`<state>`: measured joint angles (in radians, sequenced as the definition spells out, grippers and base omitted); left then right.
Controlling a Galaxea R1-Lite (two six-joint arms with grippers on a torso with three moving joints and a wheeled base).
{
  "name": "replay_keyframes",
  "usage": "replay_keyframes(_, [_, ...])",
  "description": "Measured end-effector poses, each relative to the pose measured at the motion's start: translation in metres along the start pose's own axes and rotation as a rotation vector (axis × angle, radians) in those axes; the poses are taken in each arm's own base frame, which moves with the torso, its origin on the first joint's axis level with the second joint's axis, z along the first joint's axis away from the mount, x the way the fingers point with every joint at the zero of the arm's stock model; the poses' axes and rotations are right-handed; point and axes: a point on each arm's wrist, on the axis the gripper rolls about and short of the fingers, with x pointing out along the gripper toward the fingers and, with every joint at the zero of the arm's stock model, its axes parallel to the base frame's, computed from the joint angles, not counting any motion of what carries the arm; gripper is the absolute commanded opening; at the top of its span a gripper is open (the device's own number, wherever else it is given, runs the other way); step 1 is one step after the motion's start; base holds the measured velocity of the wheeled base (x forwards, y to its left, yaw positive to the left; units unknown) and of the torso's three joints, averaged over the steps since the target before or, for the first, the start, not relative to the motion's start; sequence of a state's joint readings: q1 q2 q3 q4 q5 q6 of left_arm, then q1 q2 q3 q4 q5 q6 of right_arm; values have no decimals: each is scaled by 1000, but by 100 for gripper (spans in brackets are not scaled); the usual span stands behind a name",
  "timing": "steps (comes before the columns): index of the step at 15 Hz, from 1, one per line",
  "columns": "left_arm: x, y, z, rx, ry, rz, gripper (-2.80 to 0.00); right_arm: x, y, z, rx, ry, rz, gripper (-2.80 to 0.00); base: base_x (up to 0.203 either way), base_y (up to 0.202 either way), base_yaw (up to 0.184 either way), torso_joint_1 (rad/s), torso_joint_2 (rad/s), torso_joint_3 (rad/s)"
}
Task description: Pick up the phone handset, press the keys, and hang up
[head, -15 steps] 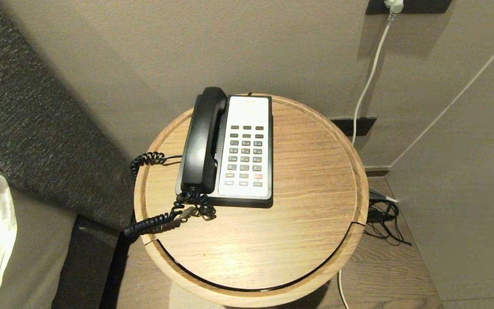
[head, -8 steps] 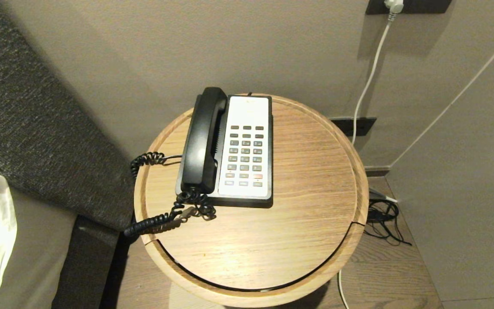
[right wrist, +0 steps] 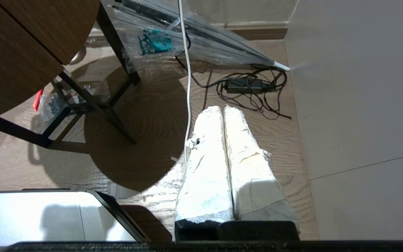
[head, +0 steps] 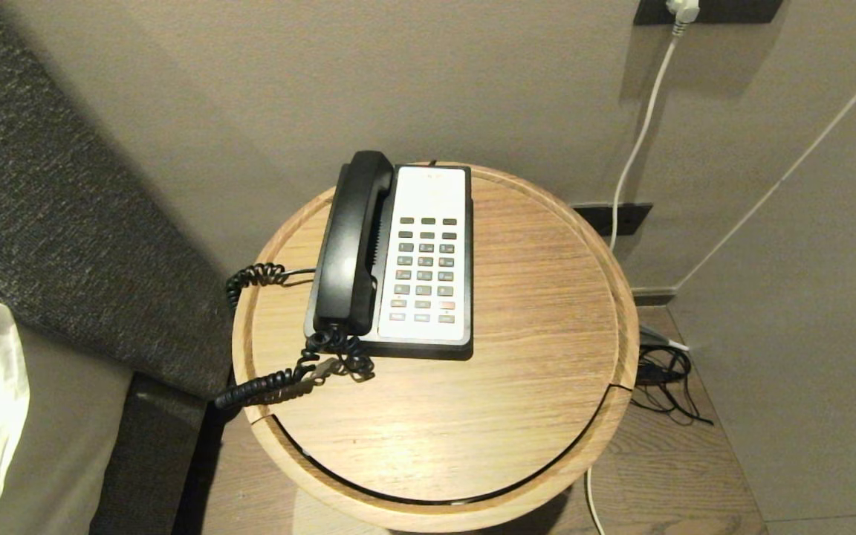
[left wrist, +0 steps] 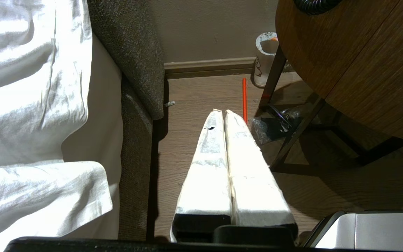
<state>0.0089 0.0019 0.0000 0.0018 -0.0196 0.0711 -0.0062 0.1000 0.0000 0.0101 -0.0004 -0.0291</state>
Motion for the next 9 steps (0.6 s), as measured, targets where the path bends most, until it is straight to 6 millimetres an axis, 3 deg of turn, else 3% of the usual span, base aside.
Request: replay_keyframes(9, [0, 0, 0, 0, 0, 0, -280, 0, 0, 0, 16, -4, 0, -280, 0, 0, 0, 0, 0, 0])
